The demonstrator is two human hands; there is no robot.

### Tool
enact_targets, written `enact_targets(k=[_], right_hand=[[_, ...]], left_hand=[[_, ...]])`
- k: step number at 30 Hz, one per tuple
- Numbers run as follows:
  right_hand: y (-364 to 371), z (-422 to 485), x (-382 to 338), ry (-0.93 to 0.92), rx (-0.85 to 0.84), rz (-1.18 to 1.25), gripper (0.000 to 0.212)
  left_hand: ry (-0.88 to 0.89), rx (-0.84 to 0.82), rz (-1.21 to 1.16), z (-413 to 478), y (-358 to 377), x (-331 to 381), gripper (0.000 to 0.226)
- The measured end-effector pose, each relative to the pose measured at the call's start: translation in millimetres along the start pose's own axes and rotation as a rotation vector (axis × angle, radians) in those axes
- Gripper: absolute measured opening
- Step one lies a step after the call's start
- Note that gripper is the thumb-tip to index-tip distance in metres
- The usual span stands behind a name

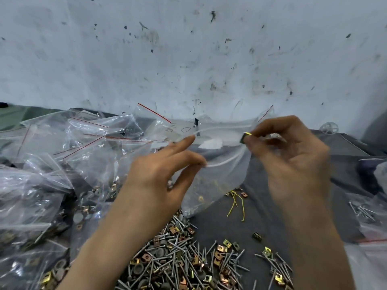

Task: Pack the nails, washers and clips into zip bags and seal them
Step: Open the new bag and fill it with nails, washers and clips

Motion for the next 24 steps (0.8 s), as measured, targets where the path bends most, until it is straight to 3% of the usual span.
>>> enact_targets(k=[4,9,12,13,16,18,20,24], right_hand=[[8,0,-4,-0.007,-0.107,-0.317,0.023],[-11,-2,0,0.031,0.018,-0.172,0.017],[-24,-1,18,0.168,0.011,-0.248,0.009],[-24,-2,31,0.294,-0.082,-0.323,0.012],[0,-19,79,0.747,-0.663,-0.505,0.01],[20,-37,104,0.947,-0.968,-0.618,0.006],[36,-50,121,1.029,-1.121,-0.694,0.017],[49,-64,139,1.121,-1.228,-0.698,0.028]], left_hand=[[0.022,-0.013,0.034,-1,5,3,0.012],[-0.037,0.02,-0.027,0,-3,-6,0.009],[-0.105,0.04,-0.018,-1,-9,-16,0.015],[-0.144,0.059,-0.026,-1,-11,-21,0.017],[-0.243,0.115,-0.033,-1,-16,-36,0.018],[-0.287,0.13,-0.059,-2,-19,-45,0.017],[-0.312,0.134,-0.058,-3,-23,-51,0.018],[-0.353,0.143,-0.057,-5,-27,-56,0.019]])
Point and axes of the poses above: each hand's wrist, its own z-axis towards the middle knuckle, its own y-axis out of the palm, x = y × z, the point moved 4 cm from there along z, towards the middle knuckle, and after that the axes turned 12 degrees about -x, right-handed, at the moved point
